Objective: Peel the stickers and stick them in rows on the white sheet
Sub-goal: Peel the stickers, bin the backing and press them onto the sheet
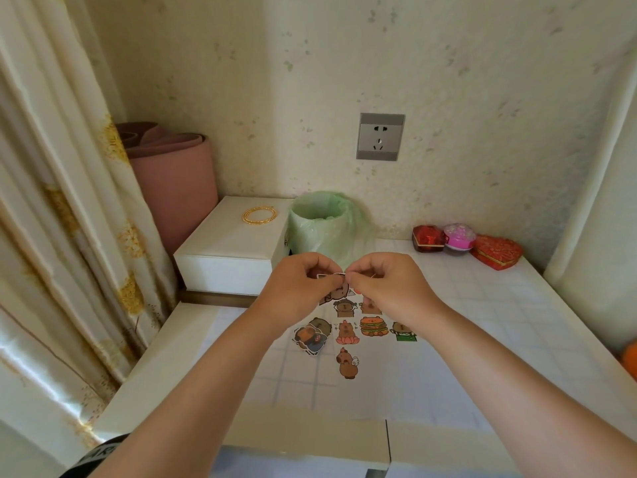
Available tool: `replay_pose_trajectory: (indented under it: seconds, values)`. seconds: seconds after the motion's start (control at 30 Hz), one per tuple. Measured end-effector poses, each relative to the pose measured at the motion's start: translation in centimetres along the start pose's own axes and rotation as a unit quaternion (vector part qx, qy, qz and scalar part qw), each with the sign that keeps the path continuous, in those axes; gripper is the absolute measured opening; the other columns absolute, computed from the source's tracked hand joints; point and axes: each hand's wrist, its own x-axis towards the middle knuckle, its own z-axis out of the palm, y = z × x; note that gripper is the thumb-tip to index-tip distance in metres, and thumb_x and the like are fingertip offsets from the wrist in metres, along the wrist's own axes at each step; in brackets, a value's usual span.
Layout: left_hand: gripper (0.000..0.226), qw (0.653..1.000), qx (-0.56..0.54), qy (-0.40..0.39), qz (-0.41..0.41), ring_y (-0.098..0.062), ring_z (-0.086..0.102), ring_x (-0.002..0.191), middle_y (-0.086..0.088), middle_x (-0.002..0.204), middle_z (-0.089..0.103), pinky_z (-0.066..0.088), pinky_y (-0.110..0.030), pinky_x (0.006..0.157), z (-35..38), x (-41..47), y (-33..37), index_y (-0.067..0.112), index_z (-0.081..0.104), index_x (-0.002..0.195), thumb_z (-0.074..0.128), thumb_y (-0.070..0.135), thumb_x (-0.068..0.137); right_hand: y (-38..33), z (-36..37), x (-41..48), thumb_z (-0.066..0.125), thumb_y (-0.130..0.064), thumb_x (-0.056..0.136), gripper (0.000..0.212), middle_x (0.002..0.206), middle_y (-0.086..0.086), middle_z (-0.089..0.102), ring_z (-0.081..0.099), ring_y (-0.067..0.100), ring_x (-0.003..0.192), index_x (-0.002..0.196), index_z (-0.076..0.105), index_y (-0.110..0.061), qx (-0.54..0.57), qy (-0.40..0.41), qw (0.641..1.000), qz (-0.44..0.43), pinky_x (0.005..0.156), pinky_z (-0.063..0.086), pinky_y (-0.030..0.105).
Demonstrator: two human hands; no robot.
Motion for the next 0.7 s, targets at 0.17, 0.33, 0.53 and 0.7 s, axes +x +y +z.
replay_pose_trajectory:
  seconds: [0.17,0.33,0.53,0.7]
  values:
    - [0.002,0.999,-0.027,0.016,-0.022,-0.010,0.073,0.073,0.005,0.074,0.072,0.062,-0.028,0.069,0.5,-0.3,0.0,0.019,0.071,0.089,0.069,0.018,0.091,0.2,0.4,0.0,0.072,-0.018,0.086,0.014,0.058,-0.015,0.066,0.061,0.007,0.052,0.076,0.075,-0.028,-0.006,0.037,0.999,-0.020,0.067,0.061,0.048]
    - [0.003,1.000,-0.005,0.023,-0.006,-0.025,0.073,0.078,-0.002,0.076,0.075,0.061,-0.041,0.078,0.4,-0.2,0.2,0.017,0.071,0.089,0.069,0.019,0.089,0.2,0.6,-0.4,0.071,-0.023,0.085,0.010,0.066,-0.008,0.070,0.062,0.010,0.058,0.078,0.076,-0.027,0.001,0.029,0.999,-0.026,0.065,0.060,0.041]
    - [0.008,0.999,-0.039,-0.011,0.009,-0.026,0.071,0.080,-0.008,0.082,0.076,0.059,-0.033,0.074,-0.4,-0.2,1.1,0.011,0.071,0.095,0.069,0.017,0.090,0.0,-0.7,0.2,0.070,-0.022,0.091,0.012,0.088,0.007,0.072,0.058,0.019,0.064,0.094,0.076,-0.012,0.218,-0.089,0.967,0.097,0.058,0.046,0.031]
    - [0.008,0.999,-0.035,-0.024,0.015,-0.014,0.066,0.071,-0.010,0.084,0.074,0.056,-0.028,0.069,-0.8,-0.2,1.0,0.011,0.072,0.095,0.069,0.015,0.089,0.1,-0.7,0.1,0.075,-0.023,0.087,0.015,0.081,0.002,0.069,0.058,0.015,0.063,0.096,0.077,-0.011,0.183,-0.117,0.970,0.109,0.062,0.049,0.031]
